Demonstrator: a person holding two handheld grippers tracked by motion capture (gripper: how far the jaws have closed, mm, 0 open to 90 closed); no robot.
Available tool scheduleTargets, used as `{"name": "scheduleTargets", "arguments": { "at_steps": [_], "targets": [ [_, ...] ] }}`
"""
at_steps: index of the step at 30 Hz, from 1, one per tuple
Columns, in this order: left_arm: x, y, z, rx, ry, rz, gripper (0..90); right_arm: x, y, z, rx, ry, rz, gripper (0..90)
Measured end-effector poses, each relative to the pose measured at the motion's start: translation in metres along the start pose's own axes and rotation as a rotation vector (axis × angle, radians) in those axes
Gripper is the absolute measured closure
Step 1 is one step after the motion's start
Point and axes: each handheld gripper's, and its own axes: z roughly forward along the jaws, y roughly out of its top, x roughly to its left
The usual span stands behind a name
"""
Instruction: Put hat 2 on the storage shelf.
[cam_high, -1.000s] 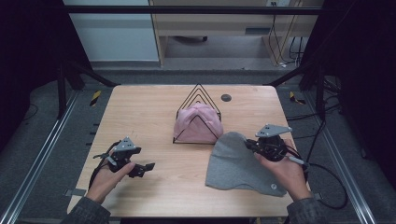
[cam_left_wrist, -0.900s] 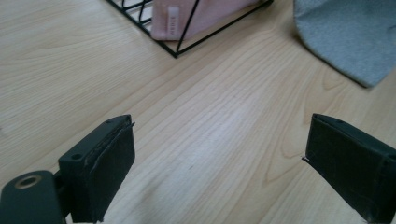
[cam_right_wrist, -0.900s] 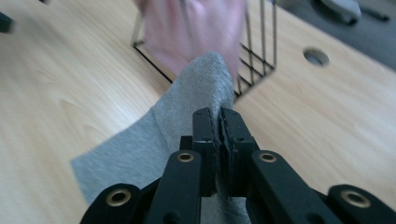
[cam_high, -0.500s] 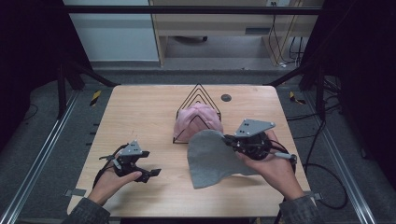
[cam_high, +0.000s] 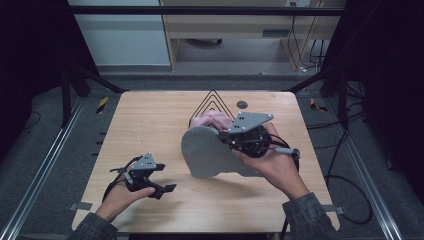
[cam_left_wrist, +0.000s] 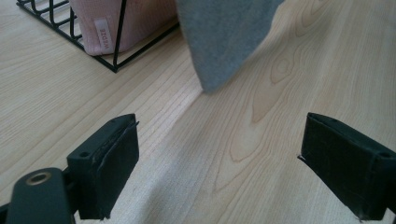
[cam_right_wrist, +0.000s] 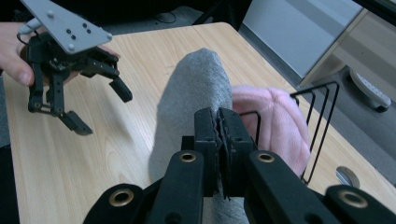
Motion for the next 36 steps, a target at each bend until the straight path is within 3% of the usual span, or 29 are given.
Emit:
{"name": "scheduleTargets", "arguments": {
  "at_steps": [10,15,18,20,22,23,24,26,30,31,34,35,36],
  "targets": [
    [0.001,0.019,-0.005,-0.038,0.039,0.033,13.0,0.001,0.018,0.007,-0.024,0.055,-0.002,87.3],
    [0.007,0.035,-0.005,-0.054,0.029,0.043,21.7,0.004,0.026,0.008,-0.033,0.066,-0.010,87.3],
    [0.010,0.040,0.003,-0.037,0.020,0.058,32.8,0.004,0.028,0.010,-0.036,0.066,0.002,87.2],
    [0.011,0.043,0.010,-0.036,-0.001,0.074,44.9,0.001,0.025,0.014,-0.018,0.055,0.017,87.3],
    [0.011,0.044,0.012,-0.038,0.004,0.086,59.2,-0.003,0.021,0.015,-0.008,0.051,0.029,87.3],
    [0.011,0.046,0.014,-0.039,0.005,0.092,59.2,-0.003,0.021,0.015,-0.008,0.051,0.029,87.3],
    [0.010,0.052,0.017,-0.024,-0.003,0.090,75.8,-0.009,0.017,0.016,0.001,0.040,0.045,87.3],
    [0.009,0.055,0.016,-0.024,-0.008,0.094,83.3,-0.012,0.014,0.016,0.005,0.033,0.051,87.3],
    [0.002,0.074,0.009,-0.033,-0.002,0.114,86.3,-0.028,0.007,0.008,-0.004,0.003,0.095,87.5],
    [-0.001,0.086,0.003,-0.028,0.005,0.128,86.5,-0.037,0.005,0.002,-0.017,-0.006,0.122,87.5],
    [-0.002,0.105,-0.008,-0.029,0.014,0.132,86.8,-0.049,0.006,-0.005,-0.044,-0.015,0.153,87.6],
    [-0.002,0.105,-0.008,-0.029,0.014,0.132,86.9,-0.049,0.006,-0.005,-0.044,-0.015,0.153,87.6],
    [-0.002,0.117,-0.014,-0.040,0.011,0.118,86.9,-0.058,0.009,-0.011,-0.070,-0.017,0.182,87.7]
  ]
}}
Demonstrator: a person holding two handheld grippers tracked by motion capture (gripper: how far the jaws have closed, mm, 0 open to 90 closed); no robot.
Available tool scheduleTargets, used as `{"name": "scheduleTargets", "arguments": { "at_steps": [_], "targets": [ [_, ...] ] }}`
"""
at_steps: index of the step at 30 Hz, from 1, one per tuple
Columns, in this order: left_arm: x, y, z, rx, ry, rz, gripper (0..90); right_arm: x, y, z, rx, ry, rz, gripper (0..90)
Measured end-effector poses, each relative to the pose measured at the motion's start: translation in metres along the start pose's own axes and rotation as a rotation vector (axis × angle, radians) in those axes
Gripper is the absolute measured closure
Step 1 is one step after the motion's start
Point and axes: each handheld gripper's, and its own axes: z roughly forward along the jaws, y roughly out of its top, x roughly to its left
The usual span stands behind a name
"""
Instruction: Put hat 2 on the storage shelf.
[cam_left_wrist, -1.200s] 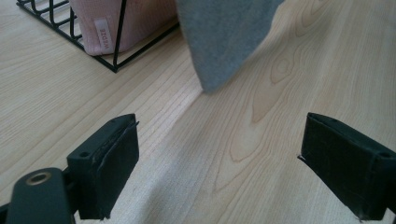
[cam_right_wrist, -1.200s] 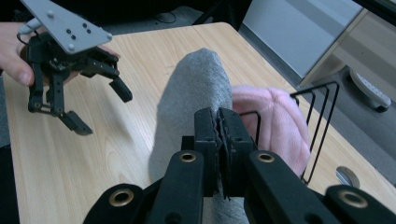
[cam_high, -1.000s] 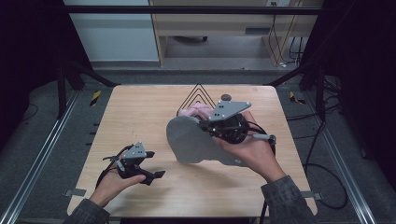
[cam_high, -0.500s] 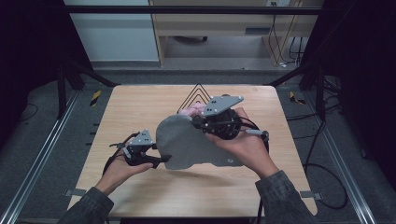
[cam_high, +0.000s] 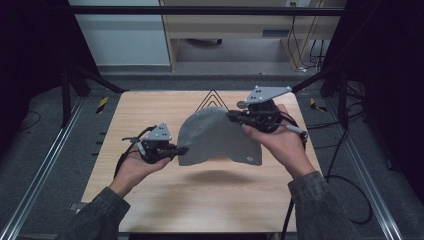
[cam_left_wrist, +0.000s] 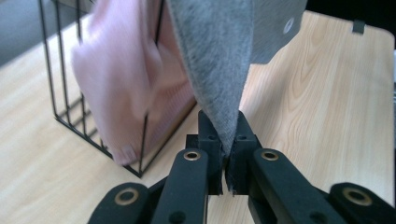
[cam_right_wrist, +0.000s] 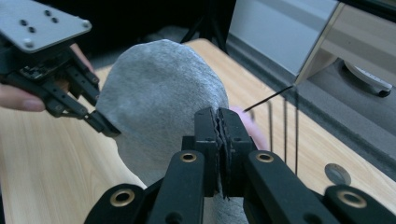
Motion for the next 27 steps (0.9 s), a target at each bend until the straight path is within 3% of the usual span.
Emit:
{"name": "scheduleTargets", "arguments": {
  "at_steps": [6,12,21,27],
  "targets": [
    [0.007,0.029,-0.013,0.009,0.013,0.000,87.0,-0.016,0.019,-0.011,-0.039,-0.005,0.027,87.7],
    [0.016,0.060,-0.027,-0.018,0.050,0.013,87.1,-0.027,0.034,-0.020,-0.075,-0.035,0.032,87.7],
    [0.023,0.091,-0.034,-0.054,0.082,0.020,87.2,-0.045,0.056,-0.032,-0.113,-0.088,0.050,87.8],
    [0.034,0.114,-0.036,-0.070,0.118,0.031,87.2,-0.061,0.068,-0.029,-0.139,-0.122,0.065,87.8]
  ]
}}
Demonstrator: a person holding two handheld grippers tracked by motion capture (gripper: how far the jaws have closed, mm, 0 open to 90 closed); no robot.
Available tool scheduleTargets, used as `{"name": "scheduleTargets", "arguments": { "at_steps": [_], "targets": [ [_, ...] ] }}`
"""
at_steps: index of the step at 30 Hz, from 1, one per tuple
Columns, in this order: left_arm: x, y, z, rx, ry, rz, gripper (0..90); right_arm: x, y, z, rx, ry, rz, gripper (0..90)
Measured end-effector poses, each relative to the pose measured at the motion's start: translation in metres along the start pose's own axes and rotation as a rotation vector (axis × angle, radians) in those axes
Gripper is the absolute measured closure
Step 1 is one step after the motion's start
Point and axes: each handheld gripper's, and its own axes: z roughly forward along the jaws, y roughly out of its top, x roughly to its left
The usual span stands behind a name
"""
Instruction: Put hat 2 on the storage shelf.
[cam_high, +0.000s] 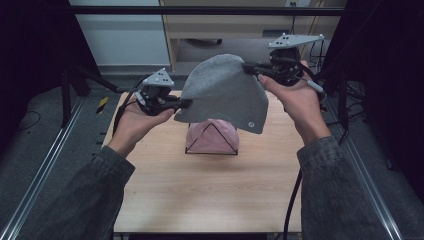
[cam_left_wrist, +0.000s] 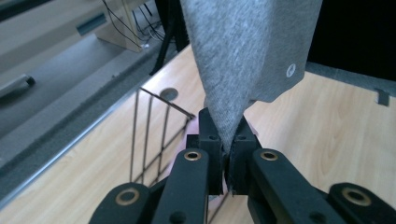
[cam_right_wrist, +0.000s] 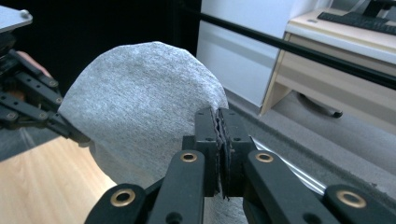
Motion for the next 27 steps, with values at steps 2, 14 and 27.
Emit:
{"name": "scheduleTargets", "arguments": {
  "at_steps": [2,14,27],
  "targets": [
    [0.003,0.006,-0.001,-0.006,0.014,0.008,87.2,-0.004,0.003,0.002,-0.013,-0.010,0.003,87.8],
    [0.027,0.010,0.023,-0.008,0.100,0.000,87.3,-0.028,-0.003,0.031,-0.047,-0.055,0.027,87.8],
    [0.045,-0.020,0.060,0.004,0.137,-0.022,87.2,-0.038,-0.024,0.071,0.018,-0.079,0.019,87.7]
  ]
}}
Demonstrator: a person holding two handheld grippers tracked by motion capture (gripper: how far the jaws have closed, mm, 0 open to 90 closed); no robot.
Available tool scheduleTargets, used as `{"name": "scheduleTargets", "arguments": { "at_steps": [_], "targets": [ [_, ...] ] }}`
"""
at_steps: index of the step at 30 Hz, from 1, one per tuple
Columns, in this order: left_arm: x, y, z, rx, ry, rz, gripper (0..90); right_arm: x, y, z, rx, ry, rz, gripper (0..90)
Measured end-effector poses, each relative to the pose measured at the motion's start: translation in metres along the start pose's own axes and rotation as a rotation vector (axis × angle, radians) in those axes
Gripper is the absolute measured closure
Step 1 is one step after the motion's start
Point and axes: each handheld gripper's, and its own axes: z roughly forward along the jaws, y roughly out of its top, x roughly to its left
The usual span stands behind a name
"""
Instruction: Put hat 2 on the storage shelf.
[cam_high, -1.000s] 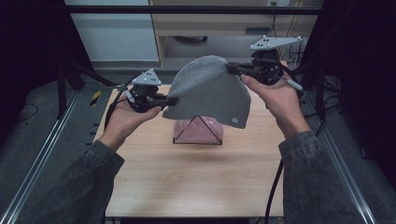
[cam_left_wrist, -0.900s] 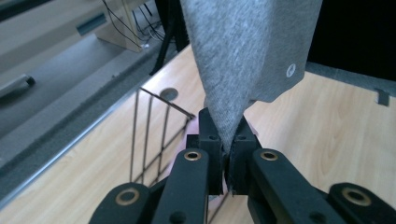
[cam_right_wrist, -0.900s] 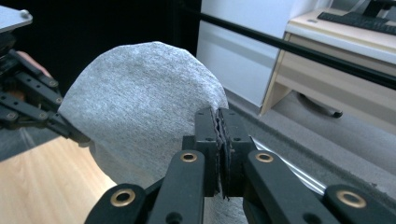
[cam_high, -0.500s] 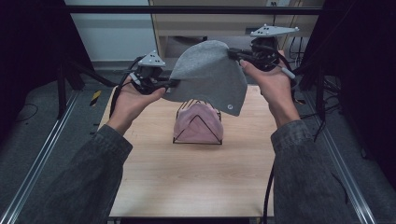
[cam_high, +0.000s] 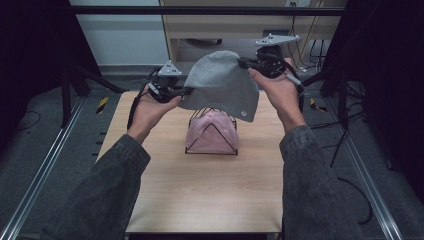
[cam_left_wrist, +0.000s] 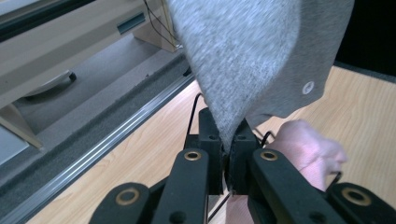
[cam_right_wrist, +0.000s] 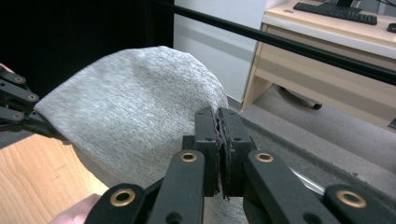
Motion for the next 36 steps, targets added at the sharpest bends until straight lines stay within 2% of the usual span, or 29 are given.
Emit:
{"name": "scheduleTargets", "arguments": {
  "at_steps": [6,18,24,32,36],
  "targets": [
    [0.002,-0.017,0.009,0.024,0.007,-0.025,87.3,0.007,-0.012,0.010,0.019,0.017,0.008,87.7],
    [0.001,-0.035,0.013,0.051,-0.001,-0.054,87.3,0.016,-0.031,0.021,0.048,0.028,0.011,87.9],
    [0.001,-0.044,0.017,0.068,-0.001,-0.058,87.3,0.018,-0.041,0.026,0.064,0.031,0.015,88.2],
    [0.003,-0.062,0.024,0.092,-0.006,-0.085,87.4,0.022,-0.056,0.032,0.088,0.044,0.022,88.1],
    [0.002,-0.066,0.026,0.094,-0.010,-0.091,87.4,0.022,-0.061,0.033,0.091,0.046,0.028,88.1]
  ]
}}
